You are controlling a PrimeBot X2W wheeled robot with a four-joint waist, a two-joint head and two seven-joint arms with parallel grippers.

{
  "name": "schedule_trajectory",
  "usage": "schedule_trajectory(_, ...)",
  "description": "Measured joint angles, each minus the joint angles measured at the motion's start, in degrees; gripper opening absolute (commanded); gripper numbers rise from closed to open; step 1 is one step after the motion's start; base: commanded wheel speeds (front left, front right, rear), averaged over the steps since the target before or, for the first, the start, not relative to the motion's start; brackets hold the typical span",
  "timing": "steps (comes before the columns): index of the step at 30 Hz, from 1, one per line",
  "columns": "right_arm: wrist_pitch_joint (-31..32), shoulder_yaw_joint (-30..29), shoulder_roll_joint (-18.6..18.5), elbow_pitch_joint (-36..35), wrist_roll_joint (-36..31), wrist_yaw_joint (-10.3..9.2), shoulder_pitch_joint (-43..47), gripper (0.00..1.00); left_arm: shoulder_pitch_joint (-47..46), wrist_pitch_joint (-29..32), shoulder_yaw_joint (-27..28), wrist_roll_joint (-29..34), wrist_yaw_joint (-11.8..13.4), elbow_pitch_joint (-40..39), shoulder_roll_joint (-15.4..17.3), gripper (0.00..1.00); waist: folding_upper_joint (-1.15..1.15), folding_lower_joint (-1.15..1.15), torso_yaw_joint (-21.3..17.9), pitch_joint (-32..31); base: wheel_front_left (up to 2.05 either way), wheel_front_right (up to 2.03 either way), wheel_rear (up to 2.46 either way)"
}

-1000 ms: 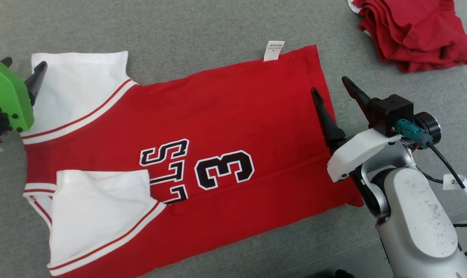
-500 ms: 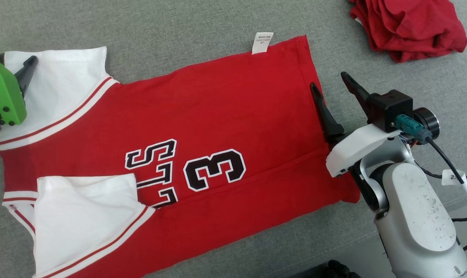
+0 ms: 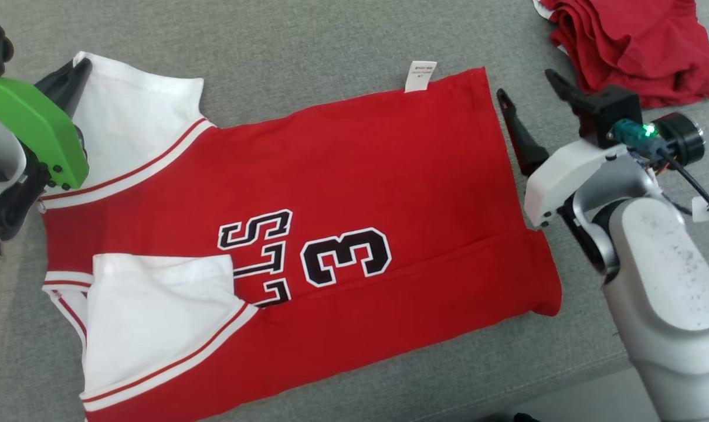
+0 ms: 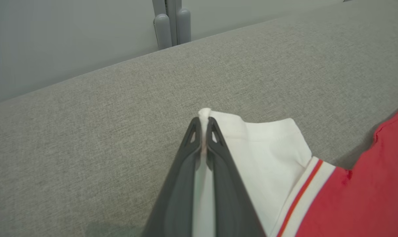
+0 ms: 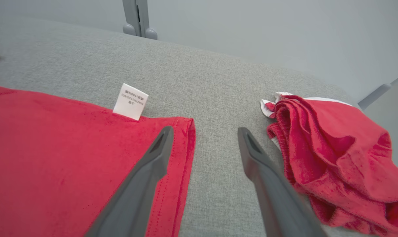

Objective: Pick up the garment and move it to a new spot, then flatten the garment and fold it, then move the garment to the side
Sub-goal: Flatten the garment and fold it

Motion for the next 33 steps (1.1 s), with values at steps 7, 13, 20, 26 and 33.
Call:
schedule_trajectory(7, 5.8, 5.2, -5.6, 6.5, 2.0, 0.0, -7.0, 1.0, 1.9, -4.8, -1.3, 0.0, 0.0, -3.1, -0.6, 0.0, 0.0, 0.0, 3.7, -1.2, 0.0, 0.0, 0.0)
schedule_trajectory(13, 9.9, 10.5, -9.2, 13.2, 6.2, 0.0, -11.8, 1.0, 2.5, -7.5, -2.3, 0.8, 0.0, -4.9, -1.7, 0.0, 0.0, 0.0, 6.8, -1.3, 0.0, 0.0, 0.0)
schedule_trajectory(20, 13.8, 16.3, -12.1, 18.2, 12.2, 0.0, -15.4, 0.48, 2.6, -9.3, -3.8, 1.2, 0.0, -6.6, -2.6, 0.0, 0.0, 0.0, 8.9, -1.1, 0.0, 0.0, 0.0)
schedule_trajectory(26, 13.8, 19.5, -14.0, 19.7, 16.3, 0.0, -17.1, 0.0, 2.6, -10.2, -4.7, 1.2, 0.0, -7.2, -2.8, 0.0, 0.0, 0.0, 9.5, -1.6, 0.0, 0.0, 0.0)
schedule_trajectory(33, 6.9, 19.9, -14.3, 22.5, 17.3, 0.0, -18.4, 0.0, 2.6, -12.6, -4.8, 0.7, 0.0, -7.0, -2.6, 0.0, 0.0, 0.0, 9.7, -2.5, 0.0, 0.0, 0.0)
